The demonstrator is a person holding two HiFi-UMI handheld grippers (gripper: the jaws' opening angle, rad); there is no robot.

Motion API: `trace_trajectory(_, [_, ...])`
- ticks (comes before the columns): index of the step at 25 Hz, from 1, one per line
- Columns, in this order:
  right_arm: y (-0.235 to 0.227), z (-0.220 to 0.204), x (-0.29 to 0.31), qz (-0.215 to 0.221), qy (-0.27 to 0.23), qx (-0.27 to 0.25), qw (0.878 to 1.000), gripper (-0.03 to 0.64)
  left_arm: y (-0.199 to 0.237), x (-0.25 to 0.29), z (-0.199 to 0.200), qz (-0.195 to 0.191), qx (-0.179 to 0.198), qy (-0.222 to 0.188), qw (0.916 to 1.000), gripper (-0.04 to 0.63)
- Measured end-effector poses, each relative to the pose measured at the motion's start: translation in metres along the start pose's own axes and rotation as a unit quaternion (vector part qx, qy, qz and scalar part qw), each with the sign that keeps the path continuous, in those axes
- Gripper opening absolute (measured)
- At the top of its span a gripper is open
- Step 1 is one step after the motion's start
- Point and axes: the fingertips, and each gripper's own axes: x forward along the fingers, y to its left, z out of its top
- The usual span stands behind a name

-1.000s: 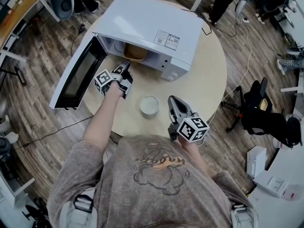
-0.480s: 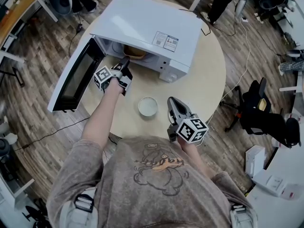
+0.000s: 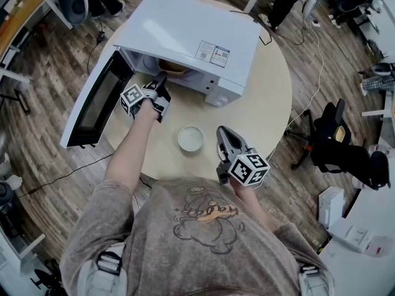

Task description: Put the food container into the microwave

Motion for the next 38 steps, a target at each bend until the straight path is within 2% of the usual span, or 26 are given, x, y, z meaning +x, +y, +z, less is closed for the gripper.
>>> trace_trajectory(16, [0.005, -0.001, 0.000, 0.006, 0.001, -0.002, 1.000, 0.000, -0.012, -0.018, -0.003, -0.014, -0.006, -0.006, 0.9999, 0.140])
trace_trajectory(29, [0.045, -0.016, -0.003, 0.039, 0.019, -0.031, 0.999, 0.000, -0.040, -0.090, -0.020, -0.053, -0.021, -0.018, 0.9982, 0.140])
trace_trajectory(38, [0.067, -0.034, -0.021, 0.037, 0.018, -0.045, 0.998, 0.000, -0.064, -0.149, -0.038, -0.080, -0.015, -0.012, 0.9966, 0.140])
